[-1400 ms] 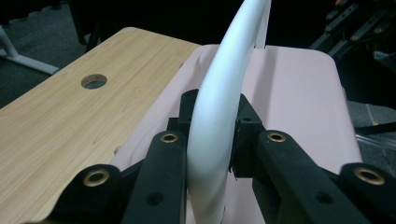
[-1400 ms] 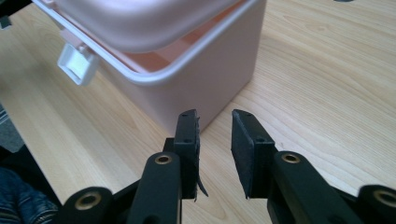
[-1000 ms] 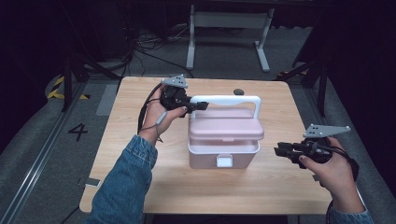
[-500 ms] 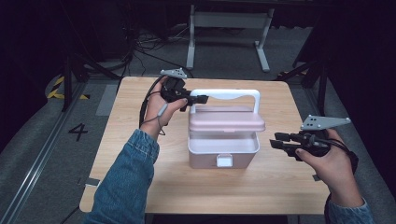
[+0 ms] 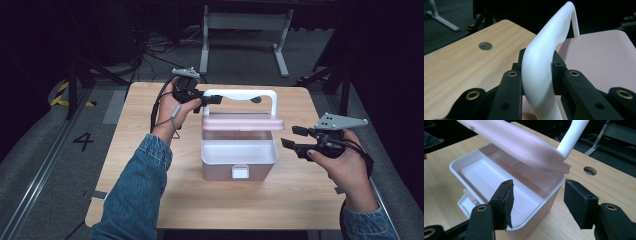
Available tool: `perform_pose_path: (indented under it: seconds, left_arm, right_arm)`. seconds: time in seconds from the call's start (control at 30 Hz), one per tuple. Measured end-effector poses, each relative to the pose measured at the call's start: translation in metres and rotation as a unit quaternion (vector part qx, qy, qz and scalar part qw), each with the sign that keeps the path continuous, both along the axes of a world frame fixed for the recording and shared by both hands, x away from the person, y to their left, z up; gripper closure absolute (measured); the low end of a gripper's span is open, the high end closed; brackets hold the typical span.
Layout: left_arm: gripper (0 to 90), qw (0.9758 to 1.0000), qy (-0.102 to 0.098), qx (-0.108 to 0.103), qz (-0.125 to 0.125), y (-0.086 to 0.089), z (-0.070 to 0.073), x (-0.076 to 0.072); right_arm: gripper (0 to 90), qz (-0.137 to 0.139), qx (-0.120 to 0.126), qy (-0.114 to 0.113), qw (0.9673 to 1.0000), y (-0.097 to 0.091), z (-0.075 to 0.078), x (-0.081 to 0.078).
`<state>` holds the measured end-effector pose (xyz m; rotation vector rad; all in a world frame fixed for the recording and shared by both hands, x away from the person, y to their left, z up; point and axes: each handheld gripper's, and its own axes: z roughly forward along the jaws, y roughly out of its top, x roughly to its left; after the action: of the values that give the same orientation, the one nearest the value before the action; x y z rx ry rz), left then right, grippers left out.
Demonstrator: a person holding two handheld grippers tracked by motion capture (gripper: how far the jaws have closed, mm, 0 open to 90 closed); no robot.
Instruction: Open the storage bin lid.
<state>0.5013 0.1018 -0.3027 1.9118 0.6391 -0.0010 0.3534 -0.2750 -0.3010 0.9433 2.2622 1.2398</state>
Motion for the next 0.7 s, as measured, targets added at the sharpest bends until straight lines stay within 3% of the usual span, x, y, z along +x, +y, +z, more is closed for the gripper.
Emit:
perform_pose_path:
  seconds: [0.37, 0.7]
  left_arm:
    - [76.1, 0.9999, 0.000, 0.008, 0.013, -0.001, 0.002, 0.010]
    - [76.0, 0.9999, -0.002, 0.011, 0.012, -0.001, 0.003, 0.009]
  right_arm:
    - [41.0, -0.004, -0.003, -0.017, 0.9998, 0.012, 0.000, 0.014]
    - [44.4, -0.010, -0.014, -0.039, 0.9991, 0.024, 0.002, 0.028]
